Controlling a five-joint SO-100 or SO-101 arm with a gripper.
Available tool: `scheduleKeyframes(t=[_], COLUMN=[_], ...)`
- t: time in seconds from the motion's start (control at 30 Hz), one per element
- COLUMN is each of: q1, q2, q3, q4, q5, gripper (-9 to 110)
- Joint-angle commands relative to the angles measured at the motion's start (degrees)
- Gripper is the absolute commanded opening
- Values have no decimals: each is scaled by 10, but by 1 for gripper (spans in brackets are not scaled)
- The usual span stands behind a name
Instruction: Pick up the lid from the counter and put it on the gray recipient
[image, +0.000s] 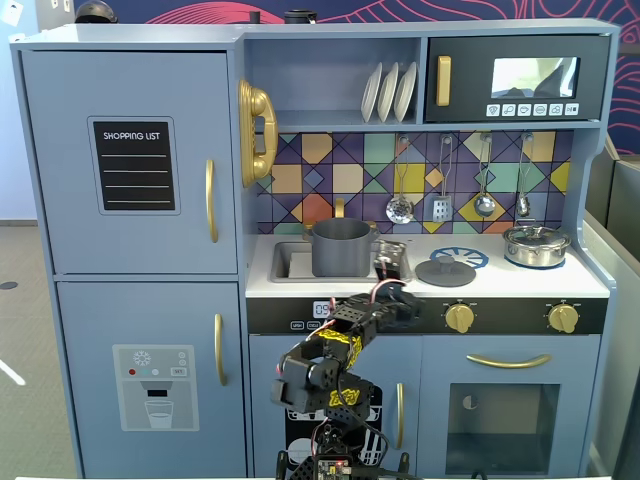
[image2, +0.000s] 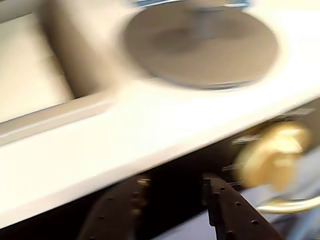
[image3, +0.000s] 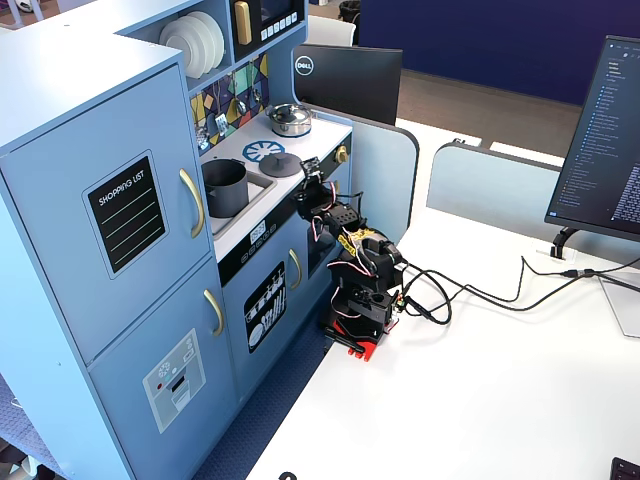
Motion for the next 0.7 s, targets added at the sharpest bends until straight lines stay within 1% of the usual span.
scheduleKeyframes(t=[0.0,0.13,0.2,0.43,0.57,0.67], q1=[7,21,28,75,76,69], q2=[4,22,59,165,178,146], q3=[-46,-50,-62,-52,-68,-84], q4=[-105,-112,-63,47,59,44], q5=[-4,5,-2,-7,-13,-10], gripper=[8,17,17,16,17,18])
